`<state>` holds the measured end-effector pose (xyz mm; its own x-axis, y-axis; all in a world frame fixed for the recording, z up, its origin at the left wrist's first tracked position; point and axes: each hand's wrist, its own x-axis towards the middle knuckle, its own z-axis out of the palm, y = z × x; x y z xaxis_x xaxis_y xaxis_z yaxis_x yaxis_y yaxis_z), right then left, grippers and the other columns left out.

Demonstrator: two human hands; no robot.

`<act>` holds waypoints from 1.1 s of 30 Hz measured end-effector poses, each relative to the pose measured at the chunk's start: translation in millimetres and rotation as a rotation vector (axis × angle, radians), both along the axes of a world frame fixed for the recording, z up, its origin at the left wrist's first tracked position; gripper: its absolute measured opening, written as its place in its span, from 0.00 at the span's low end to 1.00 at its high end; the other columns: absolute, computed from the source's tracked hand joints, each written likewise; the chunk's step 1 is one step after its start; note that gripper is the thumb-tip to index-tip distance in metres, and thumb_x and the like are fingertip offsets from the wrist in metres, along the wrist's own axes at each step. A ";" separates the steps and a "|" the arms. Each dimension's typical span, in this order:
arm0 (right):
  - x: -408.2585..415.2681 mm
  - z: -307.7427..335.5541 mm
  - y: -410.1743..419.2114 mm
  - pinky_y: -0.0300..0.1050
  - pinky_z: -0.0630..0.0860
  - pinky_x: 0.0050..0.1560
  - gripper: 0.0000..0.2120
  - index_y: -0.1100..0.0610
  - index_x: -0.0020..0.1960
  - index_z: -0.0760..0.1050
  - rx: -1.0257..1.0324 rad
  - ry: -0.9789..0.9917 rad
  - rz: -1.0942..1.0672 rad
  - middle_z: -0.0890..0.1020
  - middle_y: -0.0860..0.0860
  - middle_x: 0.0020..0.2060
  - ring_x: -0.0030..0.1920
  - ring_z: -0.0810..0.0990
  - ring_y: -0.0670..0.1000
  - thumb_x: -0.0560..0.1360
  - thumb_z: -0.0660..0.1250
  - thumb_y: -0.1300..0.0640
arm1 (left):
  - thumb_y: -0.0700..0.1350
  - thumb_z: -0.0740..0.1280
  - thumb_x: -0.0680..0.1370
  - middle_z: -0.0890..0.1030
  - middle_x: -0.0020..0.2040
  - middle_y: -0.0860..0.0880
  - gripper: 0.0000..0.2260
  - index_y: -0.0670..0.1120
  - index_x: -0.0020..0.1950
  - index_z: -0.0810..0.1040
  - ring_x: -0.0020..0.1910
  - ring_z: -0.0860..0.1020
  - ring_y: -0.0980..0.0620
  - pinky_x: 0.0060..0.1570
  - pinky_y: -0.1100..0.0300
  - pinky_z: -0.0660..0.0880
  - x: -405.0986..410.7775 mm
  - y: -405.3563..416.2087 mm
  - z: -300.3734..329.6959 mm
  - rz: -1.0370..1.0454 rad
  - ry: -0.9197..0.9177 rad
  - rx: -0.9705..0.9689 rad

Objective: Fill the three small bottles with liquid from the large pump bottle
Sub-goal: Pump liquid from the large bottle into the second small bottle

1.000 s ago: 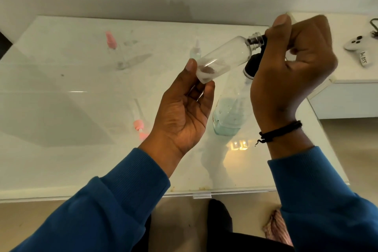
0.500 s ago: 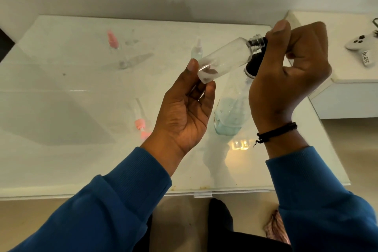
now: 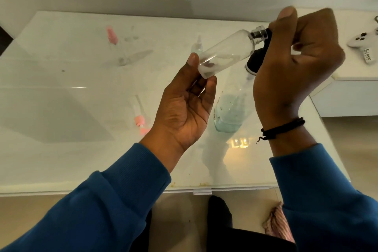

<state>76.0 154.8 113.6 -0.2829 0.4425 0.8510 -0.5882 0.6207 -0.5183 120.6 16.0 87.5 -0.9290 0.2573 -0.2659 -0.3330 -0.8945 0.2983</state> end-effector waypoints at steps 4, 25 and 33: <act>5.5 -7.2 -1.0 0.31 0.63 0.41 0.18 0.64 0.31 0.72 0.017 -0.033 0.016 0.72 0.58 0.29 0.36 0.66 0.42 0.80 0.66 0.66 | 0.46 0.75 0.68 0.83 0.51 0.44 0.29 0.40 0.68 0.77 0.42 0.83 0.52 0.36 0.64 0.81 1.1 0.0 -0.3 -0.002 -0.014 0.014; 3.6 -4.9 -0.1 0.30 0.63 0.40 0.17 0.64 0.31 0.72 0.010 -0.023 0.031 0.70 0.54 0.30 0.36 0.65 0.39 0.79 0.66 0.66 | 0.46 0.74 0.69 0.84 0.51 0.44 0.27 0.41 0.67 0.78 0.42 0.83 0.51 0.35 0.63 0.81 1.3 0.2 -0.3 -0.009 -0.013 0.007; 4.4 -4.1 -4.1 0.30 0.63 0.40 0.17 0.61 0.32 0.72 0.019 -0.033 0.036 0.67 0.43 0.32 0.35 0.65 0.39 0.79 0.66 0.67 | 0.46 0.75 0.68 0.83 0.50 0.44 0.28 0.40 0.68 0.77 0.42 0.82 0.52 0.35 0.64 0.80 1.1 0.0 -0.6 0.001 -0.016 0.001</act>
<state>80.4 150.6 109.5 -0.3263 0.4158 0.8489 -0.5929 0.6094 -0.5264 121.7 16.0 87.0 -0.9249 0.2563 -0.2807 -0.3368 -0.8950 0.2924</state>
